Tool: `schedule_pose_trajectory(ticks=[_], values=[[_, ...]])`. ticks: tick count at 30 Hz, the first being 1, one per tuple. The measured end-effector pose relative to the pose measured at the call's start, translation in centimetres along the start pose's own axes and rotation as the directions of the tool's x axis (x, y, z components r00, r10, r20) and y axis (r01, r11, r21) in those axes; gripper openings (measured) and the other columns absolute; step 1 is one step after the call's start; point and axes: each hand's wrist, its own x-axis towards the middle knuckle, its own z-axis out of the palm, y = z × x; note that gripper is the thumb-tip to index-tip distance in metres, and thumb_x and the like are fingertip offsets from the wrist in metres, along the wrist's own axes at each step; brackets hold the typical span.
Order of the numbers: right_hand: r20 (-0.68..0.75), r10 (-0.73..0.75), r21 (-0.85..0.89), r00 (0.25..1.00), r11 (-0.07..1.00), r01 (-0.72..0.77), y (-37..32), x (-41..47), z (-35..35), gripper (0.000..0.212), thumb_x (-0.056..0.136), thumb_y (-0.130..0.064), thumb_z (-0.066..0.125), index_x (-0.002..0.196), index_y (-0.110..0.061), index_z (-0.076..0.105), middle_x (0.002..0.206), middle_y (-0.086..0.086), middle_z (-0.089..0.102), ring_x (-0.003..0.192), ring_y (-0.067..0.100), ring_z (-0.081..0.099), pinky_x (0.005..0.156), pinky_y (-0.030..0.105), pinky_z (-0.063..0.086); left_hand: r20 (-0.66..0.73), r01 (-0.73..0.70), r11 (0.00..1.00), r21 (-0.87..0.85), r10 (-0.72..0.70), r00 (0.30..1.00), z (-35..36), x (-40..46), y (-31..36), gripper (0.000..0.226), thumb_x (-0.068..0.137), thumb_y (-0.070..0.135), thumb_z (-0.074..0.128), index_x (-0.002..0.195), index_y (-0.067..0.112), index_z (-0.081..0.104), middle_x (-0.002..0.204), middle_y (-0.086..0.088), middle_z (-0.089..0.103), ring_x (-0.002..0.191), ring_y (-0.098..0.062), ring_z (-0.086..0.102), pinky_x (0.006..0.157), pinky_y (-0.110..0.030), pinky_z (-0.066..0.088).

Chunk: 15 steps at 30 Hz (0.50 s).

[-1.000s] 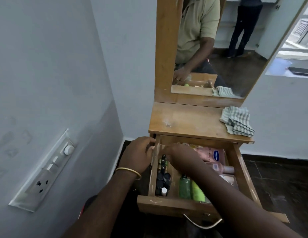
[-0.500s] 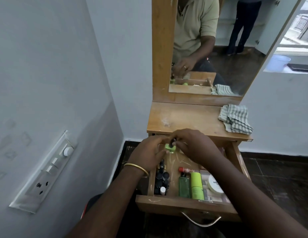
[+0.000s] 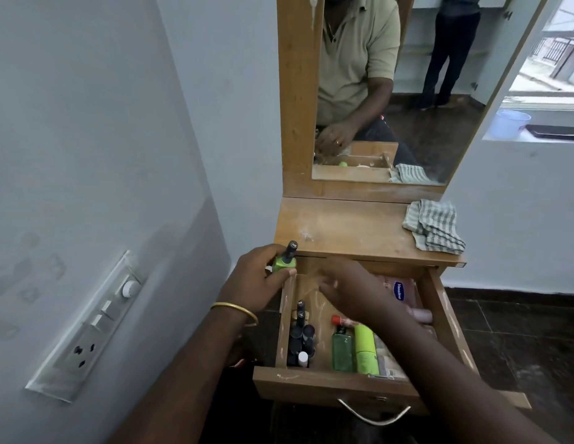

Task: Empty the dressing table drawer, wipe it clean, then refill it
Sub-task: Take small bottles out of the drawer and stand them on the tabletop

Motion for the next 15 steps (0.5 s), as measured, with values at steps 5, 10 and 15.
schedule_pose_trajectory(ticks=[5,10,15], values=[[0.201,-0.083,-0.174,0.976,0.978,0.119,1.7,0.2,3.7,0.041,0.094,-0.018,0.058,0.131,-0.035,0.057,0.138,-0.011,0.056,0.121,0.009,0.055,0.096,0.029,0.051,0.007,0.029,0.999,-0.016,-0.029,1.000,-0.3,-0.4,-0.2,0.030,0.086,0.023,0.074,0.114,0.018,0.069,0.105,0.004,0.069,0.096,-0.013,0.064,0.084,-0.026,0.051],[0.187,-0.123,-0.223,0.975,0.961,0.164,1.8,0.6,3.9,0.037,0.096,-0.023,0.056,0.132,-0.032,0.058,0.138,-0.009,0.057,0.123,0.010,0.054,0.095,0.028,0.050,-0.001,-0.017,1.000,0.027,0.017,1.000,-0.3,-0.5,-0.5,0.028,0.084,0.019,0.075,0.112,0.016,0.069,0.106,0.002,0.064,0.099,-0.013,0.057,0.085,-0.020,0.044],[0.136,-0.087,-0.170,0.987,0.979,0.110,1.8,0.3,3.0,0.022,0.095,-0.025,0.060,0.115,-0.032,0.065,0.116,-0.010,0.067,0.101,0.008,0.061,0.081,0.028,0.054,-0.008,-0.026,0.999,0.029,0.026,1.000,-0.1,0.2,-0.9,0.028,0.082,0.018,0.077,0.110,0.019,0.070,0.103,0.003,0.060,0.097,-0.009,0.056,0.081,-0.007,0.039]])
